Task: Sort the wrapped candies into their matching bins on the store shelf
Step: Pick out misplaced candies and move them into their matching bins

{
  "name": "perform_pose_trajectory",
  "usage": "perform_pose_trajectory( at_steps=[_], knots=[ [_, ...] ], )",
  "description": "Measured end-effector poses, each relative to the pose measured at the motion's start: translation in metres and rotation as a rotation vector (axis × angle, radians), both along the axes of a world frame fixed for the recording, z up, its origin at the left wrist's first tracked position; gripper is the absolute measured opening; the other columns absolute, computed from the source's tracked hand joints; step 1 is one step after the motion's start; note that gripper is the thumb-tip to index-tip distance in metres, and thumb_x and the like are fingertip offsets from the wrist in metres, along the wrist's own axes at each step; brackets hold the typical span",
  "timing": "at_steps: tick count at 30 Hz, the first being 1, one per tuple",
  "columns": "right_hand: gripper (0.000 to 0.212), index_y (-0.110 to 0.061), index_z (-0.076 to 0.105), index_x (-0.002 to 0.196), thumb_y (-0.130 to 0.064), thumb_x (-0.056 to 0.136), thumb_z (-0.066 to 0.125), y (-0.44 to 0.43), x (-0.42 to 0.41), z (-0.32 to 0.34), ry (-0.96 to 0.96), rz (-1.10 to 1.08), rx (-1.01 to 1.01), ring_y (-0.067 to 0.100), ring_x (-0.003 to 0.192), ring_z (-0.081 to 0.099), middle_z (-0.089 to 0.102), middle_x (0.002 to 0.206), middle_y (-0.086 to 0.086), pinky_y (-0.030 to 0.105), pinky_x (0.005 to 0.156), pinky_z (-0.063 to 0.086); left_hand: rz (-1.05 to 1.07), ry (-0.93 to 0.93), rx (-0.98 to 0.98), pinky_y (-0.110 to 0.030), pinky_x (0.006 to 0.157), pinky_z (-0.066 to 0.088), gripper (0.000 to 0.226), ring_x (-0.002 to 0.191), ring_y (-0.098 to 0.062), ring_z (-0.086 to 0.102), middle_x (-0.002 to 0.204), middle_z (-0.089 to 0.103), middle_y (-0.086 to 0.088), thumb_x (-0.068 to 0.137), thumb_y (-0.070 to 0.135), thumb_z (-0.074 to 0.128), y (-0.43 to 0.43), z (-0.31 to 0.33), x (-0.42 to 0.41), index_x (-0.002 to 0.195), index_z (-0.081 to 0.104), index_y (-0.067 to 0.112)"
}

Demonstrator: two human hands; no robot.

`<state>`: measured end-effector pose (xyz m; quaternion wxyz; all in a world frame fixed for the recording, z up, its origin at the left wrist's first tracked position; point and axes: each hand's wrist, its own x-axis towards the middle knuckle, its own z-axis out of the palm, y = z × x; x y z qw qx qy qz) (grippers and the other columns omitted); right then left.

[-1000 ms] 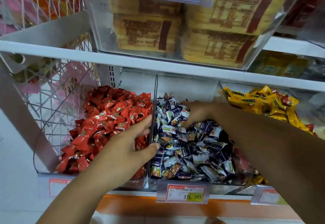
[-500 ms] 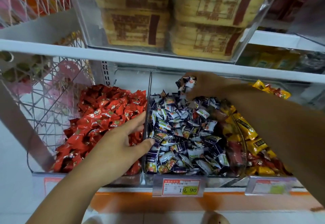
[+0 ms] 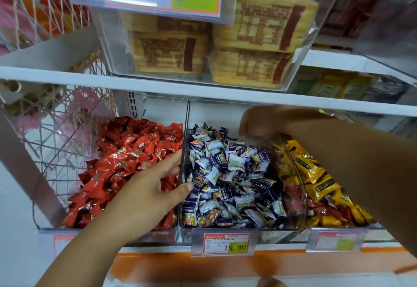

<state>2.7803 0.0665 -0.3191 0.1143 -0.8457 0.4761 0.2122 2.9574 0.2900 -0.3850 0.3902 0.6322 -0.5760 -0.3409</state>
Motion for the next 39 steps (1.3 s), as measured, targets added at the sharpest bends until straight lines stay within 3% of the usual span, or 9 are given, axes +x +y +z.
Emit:
perform_pose_trajectory(
  at_steps=[5,8,13,16,18,22,29,33,39],
  knots=[
    [0.040,-0.002,0.052,0.133,-0.011,0.094,0.053,0.003,0.007,-0.044,0.342,0.050,0.063,0.017,0.075,0.053,0.058,0.109,0.010,0.027,0.059,0.042,-0.001,0.004,-0.001,0.001,0.085,0.028,0.062,0.109,0.035,0.034,0.104,0.043,0.058,0.085,0.034,0.067,-0.001,-0.001,0.002,0.118,0.031,0.072],
    [0.032,-0.001,0.057,0.122,-0.006,0.092,0.052,0.004,0.005,-0.051,0.245,0.047,0.005,0.016,0.068,0.047,0.056,0.090,0.006,0.028,0.057,0.040,0.010,0.009,0.006,-0.002,0.091,0.028,0.064,0.112,0.032,0.035,0.119,0.043,0.049,0.085,0.035,0.067,-0.002,-0.004,0.003,0.133,0.034,0.060],
    [0.038,-0.018,0.061,0.123,-0.021,0.086,0.070,0.006,-0.008,-0.026,-0.198,-0.001,-0.017,0.026,0.114,0.053,0.050,0.128,0.001,0.030,0.087,0.043,0.022,-0.014,0.017,0.007,0.080,0.027,0.067,0.105,0.037,0.031,0.124,0.039,0.043,0.085,0.037,0.066,-0.001,-0.005,0.004,0.138,0.030,0.055],
    [0.021,-0.025,0.069,0.104,-0.021,0.084,0.073,0.013,-0.015,-0.014,-0.484,-0.099,0.097,0.031,0.096,0.065,0.064,0.114,0.004,0.039,0.083,0.056,0.023,0.001,0.026,-0.003,0.095,0.029,0.068,0.111,0.032,0.032,0.127,0.040,0.042,0.085,0.038,0.066,-0.001,-0.006,0.004,0.140,0.029,0.053],
    [0.024,-0.016,0.068,0.106,-0.023,0.084,0.074,0.015,-0.021,-0.013,-0.564,-0.164,0.138,0.020,0.085,0.067,0.065,0.105,0.001,0.024,0.067,0.057,0.029,-0.010,0.024,-0.003,0.094,0.029,0.068,0.110,0.033,0.033,0.124,0.038,0.044,0.086,0.037,0.066,-0.001,-0.006,0.002,0.141,0.028,0.052],
    [0.033,-0.006,0.066,0.092,-0.036,0.082,0.074,0.018,-0.027,-0.011,-0.609,-0.229,0.145,0.027,0.090,0.066,0.068,0.095,0.012,0.038,0.080,0.055,0.037,-0.063,0.023,-0.011,0.094,0.030,0.070,0.116,0.019,0.040,0.139,0.041,0.029,0.087,0.040,0.064,-0.002,-0.006,0.001,0.145,0.026,0.048],
    [0.021,-0.011,0.067,0.092,-0.032,0.092,0.061,0.047,-0.001,0.013,-0.567,-0.082,0.007,0.007,0.053,0.055,0.067,0.071,-0.001,0.016,0.046,0.037,0.025,-0.054,0.035,-0.020,0.104,0.033,0.071,0.128,0.008,0.039,0.145,0.039,0.025,0.090,0.040,0.061,-0.001,-0.008,0.000,0.148,0.021,0.047],
    [0.012,-0.029,0.054,0.087,-0.037,0.096,0.053,0.063,0.043,0.019,-0.696,-0.020,0.098,0.002,0.056,0.053,0.063,0.071,-0.010,0.014,0.053,0.041,-0.008,-0.040,0.060,-0.026,0.101,0.036,0.071,0.130,0.002,0.040,0.145,0.040,0.024,0.090,0.048,0.057,-0.001,-0.010,0.002,0.146,0.015,0.052],
    [0.030,-0.026,0.055,0.121,-0.036,0.093,0.058,0.055,0.086,0.003,-0.728,0.001,0.101,0.008,0.063,0.061,0.070,0.079,-0.001,0.031,0.067,0.053,-0.016,-0.037,0.053,-0.031,0.106,0.036,0.071,0.132,0.004,0.037,0.144,0.042,0.023,0.089,0.050,0.058,-0.003,-0.010,0.005,0.146,0.015,0.054]
  ],
)
